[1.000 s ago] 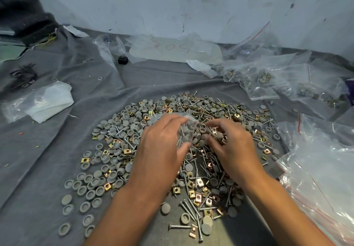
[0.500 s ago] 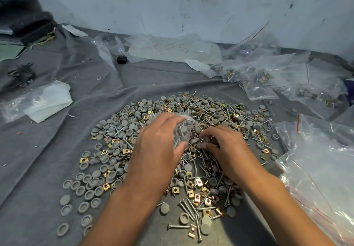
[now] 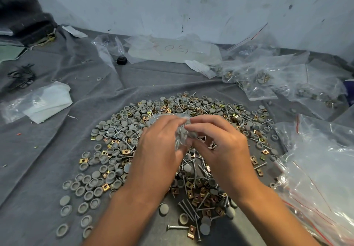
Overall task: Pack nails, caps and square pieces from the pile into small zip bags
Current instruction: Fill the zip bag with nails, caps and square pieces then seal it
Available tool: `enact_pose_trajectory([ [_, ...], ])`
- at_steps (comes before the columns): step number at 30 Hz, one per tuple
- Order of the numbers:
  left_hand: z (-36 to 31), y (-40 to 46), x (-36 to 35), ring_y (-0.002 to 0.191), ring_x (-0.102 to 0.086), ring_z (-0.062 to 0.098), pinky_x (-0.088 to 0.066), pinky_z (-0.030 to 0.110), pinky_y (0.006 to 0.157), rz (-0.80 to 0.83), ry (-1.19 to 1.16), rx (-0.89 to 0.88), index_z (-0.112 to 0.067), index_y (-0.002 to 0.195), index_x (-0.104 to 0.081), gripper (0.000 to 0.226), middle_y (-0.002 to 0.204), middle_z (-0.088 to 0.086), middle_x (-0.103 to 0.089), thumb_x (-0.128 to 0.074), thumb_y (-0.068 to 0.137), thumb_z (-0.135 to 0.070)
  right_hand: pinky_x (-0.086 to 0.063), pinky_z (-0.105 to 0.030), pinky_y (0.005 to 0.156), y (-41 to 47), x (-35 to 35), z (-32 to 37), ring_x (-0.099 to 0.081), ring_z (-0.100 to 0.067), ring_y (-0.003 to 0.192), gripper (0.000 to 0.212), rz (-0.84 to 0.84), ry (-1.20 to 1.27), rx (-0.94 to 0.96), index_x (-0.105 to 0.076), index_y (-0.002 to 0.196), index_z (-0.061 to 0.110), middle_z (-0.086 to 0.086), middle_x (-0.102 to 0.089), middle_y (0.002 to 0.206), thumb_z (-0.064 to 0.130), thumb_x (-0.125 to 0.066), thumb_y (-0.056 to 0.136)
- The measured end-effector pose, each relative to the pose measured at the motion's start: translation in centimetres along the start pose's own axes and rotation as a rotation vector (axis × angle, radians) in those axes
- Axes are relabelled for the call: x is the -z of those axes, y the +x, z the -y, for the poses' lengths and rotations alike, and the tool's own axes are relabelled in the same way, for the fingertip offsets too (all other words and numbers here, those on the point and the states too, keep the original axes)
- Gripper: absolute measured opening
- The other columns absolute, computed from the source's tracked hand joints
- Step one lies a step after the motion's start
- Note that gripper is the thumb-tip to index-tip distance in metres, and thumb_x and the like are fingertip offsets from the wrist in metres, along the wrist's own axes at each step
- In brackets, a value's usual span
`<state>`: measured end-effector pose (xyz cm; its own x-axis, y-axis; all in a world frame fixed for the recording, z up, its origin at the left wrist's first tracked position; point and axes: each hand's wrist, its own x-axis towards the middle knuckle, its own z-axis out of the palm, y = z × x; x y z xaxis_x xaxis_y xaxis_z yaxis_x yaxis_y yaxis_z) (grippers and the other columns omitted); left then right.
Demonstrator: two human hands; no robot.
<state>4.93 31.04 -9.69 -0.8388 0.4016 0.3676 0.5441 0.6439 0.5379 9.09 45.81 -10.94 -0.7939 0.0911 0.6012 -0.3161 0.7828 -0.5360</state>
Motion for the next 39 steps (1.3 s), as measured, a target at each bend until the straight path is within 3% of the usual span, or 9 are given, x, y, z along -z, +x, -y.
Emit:
enact_pose_trajectory([
  [8,-0.1,-0.1,0.0,0.113,-0.057,0.006,-0.048,0.036,0.104,0.009,0.040,0.009,-0.022,0.134,-0.059,0.062,0.129,-0.012,-0.058,-0.084,0.077,-0.027,-0.041,-0.008,0.080,-0.3,0.1,0.1,-0.053,0.002,0.088,0.040,-0.062,-0.072,0.016,-0.067,0.130,0.016,0.004,-0.059,0.100,0.014,-0.072,0.090],
  [13,-0.1,-0.1,0.1,0.117,-0.055,0.005,-0.047,0.037,0.106,0.015,0.039,0.009,-0.022,0.134,-0.060,0.063,0.130,-0.012,-0.058,-0.085,0.076,-0.026,-0.039,-0.007,0.073,-0.4,-0.2,0.4,-0.047,0.008,0.080,0.020,-0.104,-0.101,0.056,-0.064,0.102,0.014,0.013,-0.056,0.092,0.017,-0.075,0.086],
  [16,-0.2,-0.1,0.1,0.117,-0.055,0.003,-0.047,0.034,0.106,0.002,0.037,-0.003,-0.023,0.134,-0.059,0.058,0.130,-0.012,-0.058,-0.080,0.080,-0.028,-0.050,-0.019,0.078,-0.5,-0.2,-0.1,-0.056,-0.003,0.088,0.028,-0.013,-0.113,-0.018,-0.069,0.110,0.016,0.007,-0.061,0.102,0.019,-0.078,0.084],
  [20,0.0,0.0,0.0,0.117,-0.053,0.002,-0.042,0.025,0.108,0.005,0.048,0.002,-0.024,0.135,-0.057,0.058,0.132,-0.013,-0.058,-0.079,0.081,-0.030,-0.042,-0.008,0.075,-0.3,0.4,-1.9,-0.051,0.007,0.083,0.019,-0.051,-0.151,-0.107,-0.066,0.109,0.025,0.017,-0.054,0.096,0.026,-0.068,0.090],
  [25,0.0,-0.1,0.1,0.118,-0.054,0.004,-0.045,0.030,0.109,0.019,0.049,0.003,-0.025,0.136,-0.056,0.060,0.133,-0.014,-0.056,-0.079,0.081,-0.031,-0.038,-0.025,0.099,-0.9,0.6,-4.8,-0.045,-0.006,0.120,0.039,0.336,-0.346,-0.260,-0.060,0.127,0.038,0.018,-0.056,0.123,0.037,-0.070,0.089],
  [27,0.0,-0.1,0.1,0.119,-0.054,0.004,-0.046,0.031,0.108,0.016,0.047,0.004,-0.025,0.137,-0.056,0.060,0.134,-0.014,-0.056,-0.079,0.081,-0.030,-0.036,-0.026,0.100,-1.0,0.0,-4.9,-0.041,-0.008,0.120,0.046,0.403,-0.378,-0.212,-0.058,0.133,0.039,0.017,-0.056,0.126,0.037,-0.071,0.089],
  [31,0.0,-0.1,0.1,0.114,-0.055,0.004,-0.048,0.032,0.105,0.014,0.048,0.003,-0.024,0.136,-0.057,0.060,0.132,-0.013,-0.056,-0.080,0.080,-0.029,-0.041,-0.034,0.094,-0.7,-0.6,-4.6,-0.044,-0.013,0.111,0.034,0.398,-0.455,-0.144,-0.063,0.124,0.035,0.014,-0.060,0.119,0.041,-0.068,0.090],
  [36,0.0,0.0,0.1,0.111,-0.056,0.003,-0.051,0.033,0.103,0.007,0.031,0.004,-0.024,0.135,-0.057,0.061,0.130,-0.013,-0.058,-0.081,0.079,-0.028,-0.048,-0.031,0.089,-1.1,-0.7,-4.6,-0.051,-0.012,0.108,0.022,0.389,-0.372,-0.147,-0.063,0.114,0.031,0.011,-0.060,0.117,0.028,-0.067,0.093],
  [39,0.0,-0.1,0.1,0.106,-0.057,0.001,-0.052,0.033,0.101,-0.001,0.019,-0.003,-0.025,0.134,-0.057,0.061,0.128,-0.014,-0.058,-0.081,0.078,-0.027,-0.051,-0.025,0.090,-0.9,0.0,-4.5,-0.058,-0.002,0.101,0.021,0.278,-0.202,-0.173,-0.066,0.110,0.028,0.016,-0.059,0.112,0.017,-0.069,0.093],
])
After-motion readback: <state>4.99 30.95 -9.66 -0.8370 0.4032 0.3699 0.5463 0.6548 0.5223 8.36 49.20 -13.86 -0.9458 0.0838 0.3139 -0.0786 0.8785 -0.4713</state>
